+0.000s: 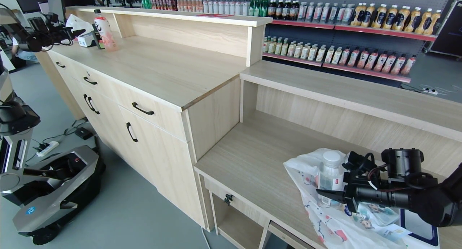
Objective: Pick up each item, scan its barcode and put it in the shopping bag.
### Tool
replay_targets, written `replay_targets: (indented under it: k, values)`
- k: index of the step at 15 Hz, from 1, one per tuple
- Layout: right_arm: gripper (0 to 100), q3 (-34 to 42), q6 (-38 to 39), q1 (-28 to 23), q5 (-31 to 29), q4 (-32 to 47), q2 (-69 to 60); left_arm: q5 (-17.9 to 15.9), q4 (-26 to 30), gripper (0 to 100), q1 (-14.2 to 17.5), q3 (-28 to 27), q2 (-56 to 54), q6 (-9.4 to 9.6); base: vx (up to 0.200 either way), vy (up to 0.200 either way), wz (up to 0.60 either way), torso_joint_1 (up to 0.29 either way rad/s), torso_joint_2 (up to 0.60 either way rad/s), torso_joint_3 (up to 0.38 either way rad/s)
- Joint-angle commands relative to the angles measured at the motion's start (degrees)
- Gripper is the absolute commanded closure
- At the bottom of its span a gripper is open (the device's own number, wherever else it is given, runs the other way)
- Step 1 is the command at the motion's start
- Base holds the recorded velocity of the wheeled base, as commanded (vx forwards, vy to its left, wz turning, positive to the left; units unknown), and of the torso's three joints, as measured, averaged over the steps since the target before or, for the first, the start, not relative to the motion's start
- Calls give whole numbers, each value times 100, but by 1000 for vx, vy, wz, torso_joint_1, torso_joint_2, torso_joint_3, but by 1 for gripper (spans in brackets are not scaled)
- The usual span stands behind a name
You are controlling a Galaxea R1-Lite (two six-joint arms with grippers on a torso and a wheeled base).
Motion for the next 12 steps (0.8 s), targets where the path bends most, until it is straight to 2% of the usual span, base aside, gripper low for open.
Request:
replay_targets:
  k: [1, 12]
  values:
    - [100, -4, -2, -6, 3, -9, 106, 2, 2, 0, -3, 0, -2, -2, 0, 0, 0, 0, 0, 0]
    - [100, -127, 33, 90, 12, -290, 502, 2, 2, 0, -3, 0, -2, -2, 0, 0, 0, 0, 0, 0]
